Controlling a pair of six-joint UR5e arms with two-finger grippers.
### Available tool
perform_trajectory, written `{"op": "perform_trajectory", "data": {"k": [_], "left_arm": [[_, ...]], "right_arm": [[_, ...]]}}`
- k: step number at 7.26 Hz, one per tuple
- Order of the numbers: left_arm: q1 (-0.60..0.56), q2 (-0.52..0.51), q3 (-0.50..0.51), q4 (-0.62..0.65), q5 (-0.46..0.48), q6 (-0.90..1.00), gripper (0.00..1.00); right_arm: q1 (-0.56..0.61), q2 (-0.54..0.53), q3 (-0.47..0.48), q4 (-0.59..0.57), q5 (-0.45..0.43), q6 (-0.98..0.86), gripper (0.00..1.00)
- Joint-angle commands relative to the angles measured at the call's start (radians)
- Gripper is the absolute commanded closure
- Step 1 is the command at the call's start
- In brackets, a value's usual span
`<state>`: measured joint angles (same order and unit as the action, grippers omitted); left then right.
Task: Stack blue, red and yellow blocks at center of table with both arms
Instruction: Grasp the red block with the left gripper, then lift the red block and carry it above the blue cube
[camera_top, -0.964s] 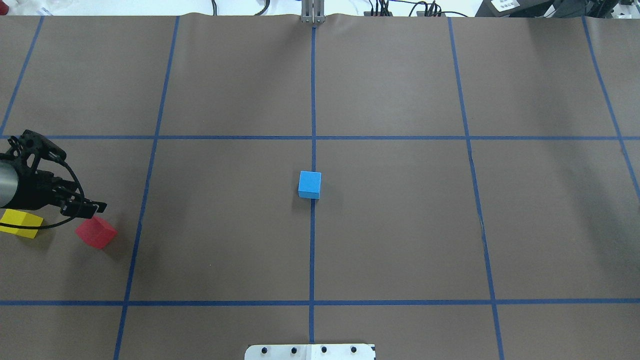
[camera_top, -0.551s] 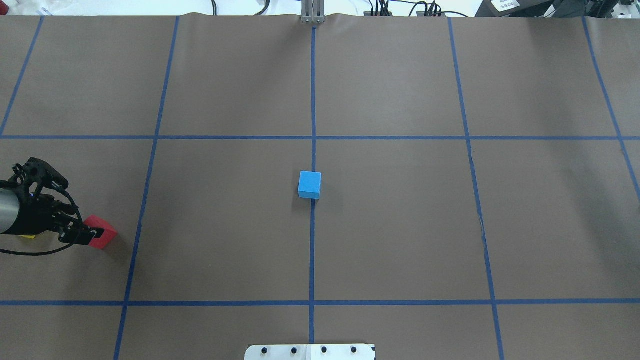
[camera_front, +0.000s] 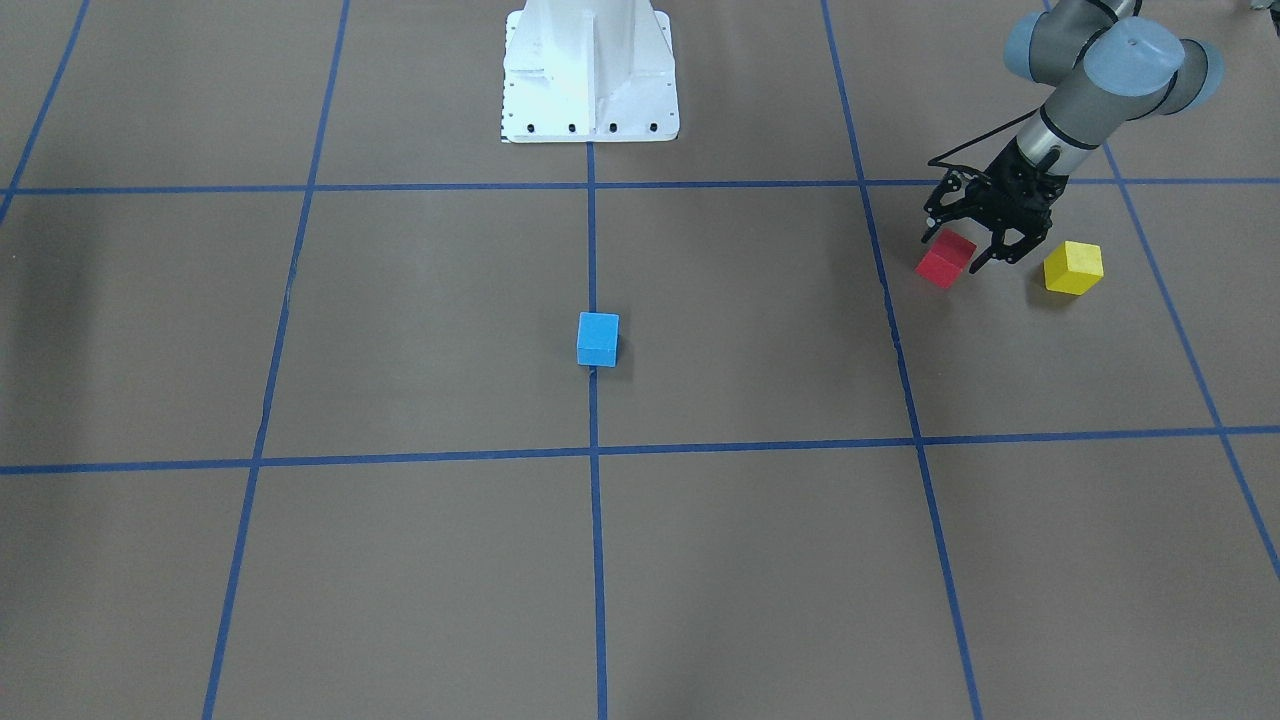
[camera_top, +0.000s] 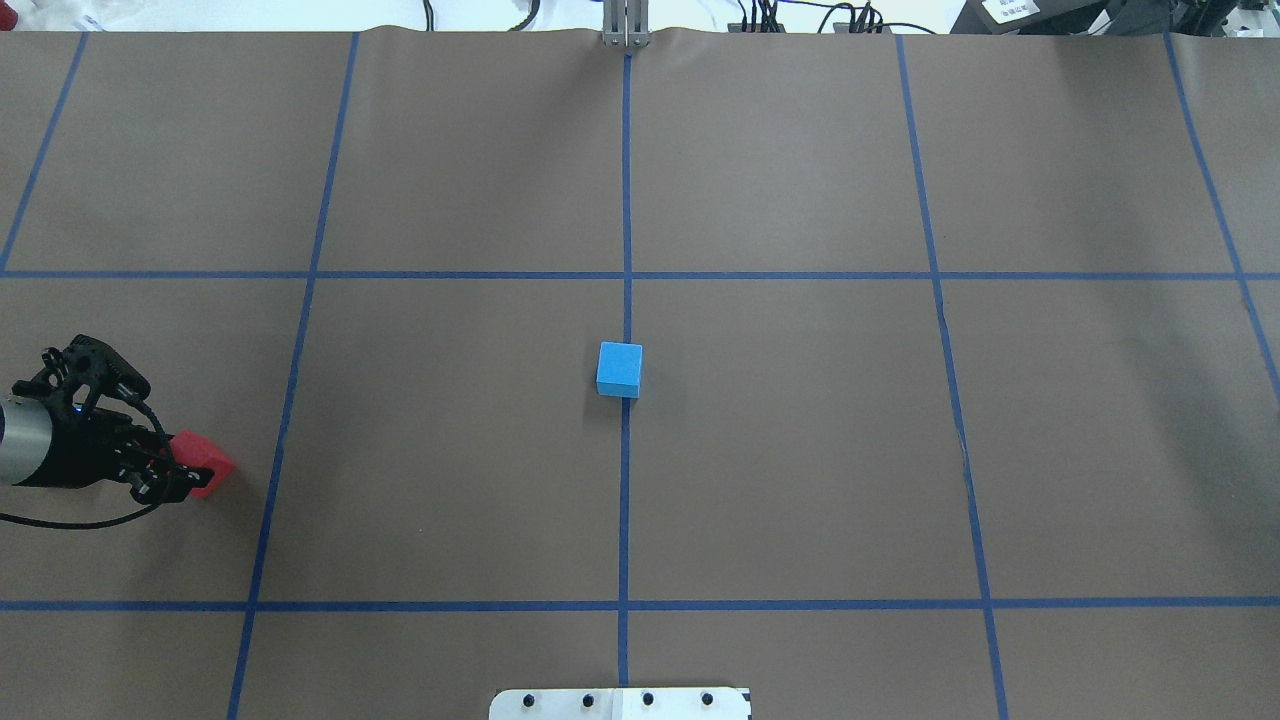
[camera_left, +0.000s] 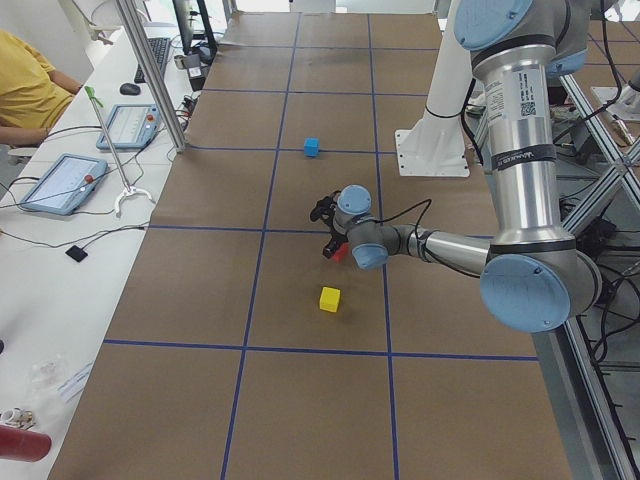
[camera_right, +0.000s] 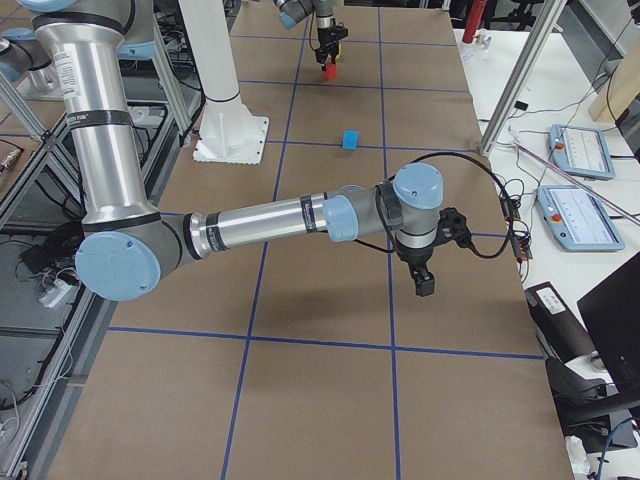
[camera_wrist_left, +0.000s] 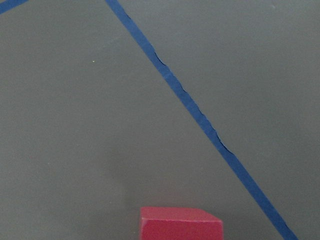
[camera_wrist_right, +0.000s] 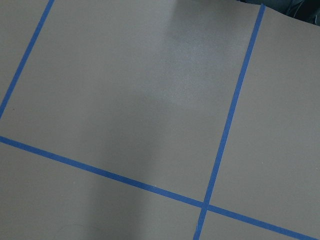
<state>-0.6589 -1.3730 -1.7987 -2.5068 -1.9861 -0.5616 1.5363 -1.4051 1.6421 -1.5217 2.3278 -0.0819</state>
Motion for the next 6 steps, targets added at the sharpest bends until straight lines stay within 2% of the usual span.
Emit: {"op": "perform_trajectory", "data": {"k": [1,2,3,4,6], "left_arm": [[-0.011,0.006,-0.039,0.000,0.015,-0.001,1.00],[-0.048,0.011,-0.089,0.029,-0.005,-0.001,1.00],[-0.120,-0.012,-0.137,0.148,-0.087,-0.001,1.00],[-0.184,-0.126,-0.177,0.328,-0.112,-0.003,1.00],[-0.191,-0.426,-0.182,0.747,-0.097,-0.046,1.00]], "right_arm": [[-0.001,-0.002,-0.002,0.000,-0.002,0.002,0.00],[-0.001,-0.003,-0.008,0.000,-0.004,0.002,0.00],[-0.001,-0.009,-0.015,-0.002,-0.002,0.005,0.00],[-0.001,-0.034,-0.015,-0.002,-0.002,0.001,0.00],[-0.001,-0.078,-0.016,0.000,-0.002,-0.001,0.00]]}}
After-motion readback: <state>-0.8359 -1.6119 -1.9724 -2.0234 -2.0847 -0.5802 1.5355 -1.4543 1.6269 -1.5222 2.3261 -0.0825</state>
